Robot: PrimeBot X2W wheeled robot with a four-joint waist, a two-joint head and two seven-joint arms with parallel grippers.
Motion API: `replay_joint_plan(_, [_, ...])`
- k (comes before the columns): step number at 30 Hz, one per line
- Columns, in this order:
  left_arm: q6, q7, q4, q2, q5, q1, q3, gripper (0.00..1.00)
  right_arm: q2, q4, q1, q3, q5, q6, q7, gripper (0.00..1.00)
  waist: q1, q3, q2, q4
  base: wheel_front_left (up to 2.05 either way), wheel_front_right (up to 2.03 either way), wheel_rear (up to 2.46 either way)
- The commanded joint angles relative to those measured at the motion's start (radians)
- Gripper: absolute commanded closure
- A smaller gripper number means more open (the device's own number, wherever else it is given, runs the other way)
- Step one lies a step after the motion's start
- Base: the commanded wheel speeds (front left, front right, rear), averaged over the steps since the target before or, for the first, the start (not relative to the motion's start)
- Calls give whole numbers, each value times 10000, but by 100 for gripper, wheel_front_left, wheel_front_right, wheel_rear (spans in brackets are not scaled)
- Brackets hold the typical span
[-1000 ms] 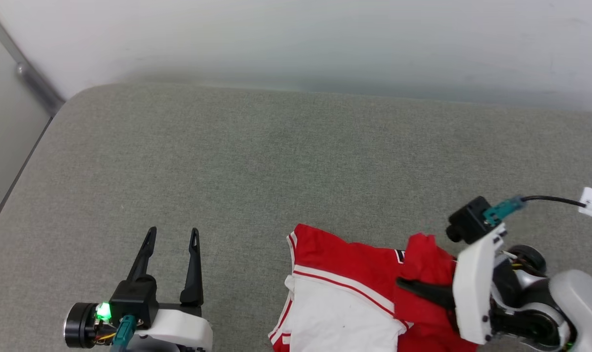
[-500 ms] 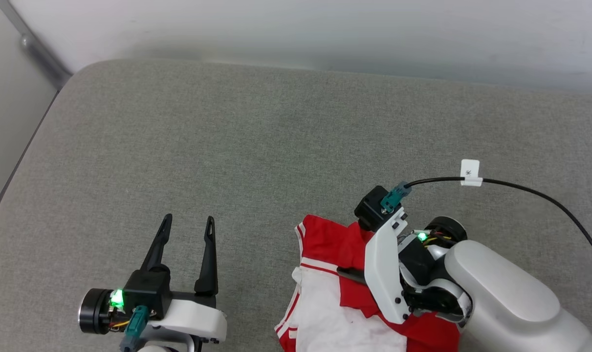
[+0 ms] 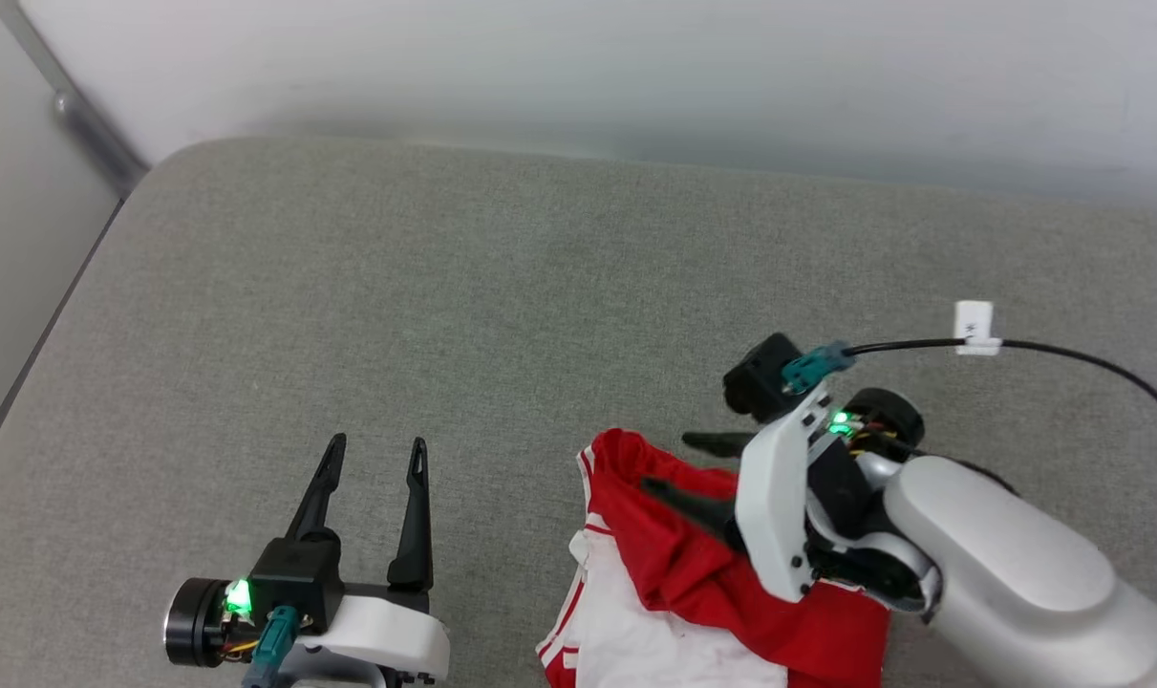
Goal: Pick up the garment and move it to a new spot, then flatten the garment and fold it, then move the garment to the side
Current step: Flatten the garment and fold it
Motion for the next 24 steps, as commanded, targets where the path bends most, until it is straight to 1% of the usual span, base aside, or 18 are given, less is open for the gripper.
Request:
replay_joint_plan(1, [-7, -46, -50, -14, 15, 227, 91, 0, -653, -521, -60, -570, -253, -4, -1021, 0, -1, -403, 0, -245, 0, 0, 0])
replay_joint_plan(5, [-26, -46, -110, -16, 50, 428, 145, 0, -1151, -862, 370, -1827, -1105, -4, -2670, 0, -1, -682, 0, -513, 0, 0, 0])
replay_joint_plan(7, [-50, -44, -133, -14, 58, 539, 187, 0, -1188, -899, 695, -2669, -1581, -4, -3420, 0, -1, -810, 0, -659, 0, 0, 0])
replay_joint_plan(11, [-56, -37, -166, -16, 76, 747, 260, 0, -1009, -1032, 1608, -4332, -2809, -4, -4822, 0, -1, -1028, 0, -899, 0, 0, 0])
replay_joint_plan(15, [-86, -37, -196, -16, 105, 942, 311, 0, -538, -1223, 2859, -6137, -4009, -4, -5941, 0, -1, -1230, 0, -1042, 0, 0, 0])
replay_joint_plan(17, [-104, -37, -213, -15, 125, 1020, 340, 0, -255, -1359, 3512, -6872, -4579, -4, -6329, 0, -1, -1310, 0, -1090, 0, 0, 0])
replay_joint_plan(20, [-152, -37, -259, -17, 154, 1103, 385, 0, 336, -1651, 4456, -7855, -5224, -4, -6680, 0, -1, -1378, 0, -1137, 0, 0, 0])
replay_joint_plan(24, [-189, -37, -306, -17, 154, 1206, 436, 0, 1145, -2124, 5605, -8733, -5881, -4, -6915, 0, -1, -1435, 0, -1167, 0, 0, 0])
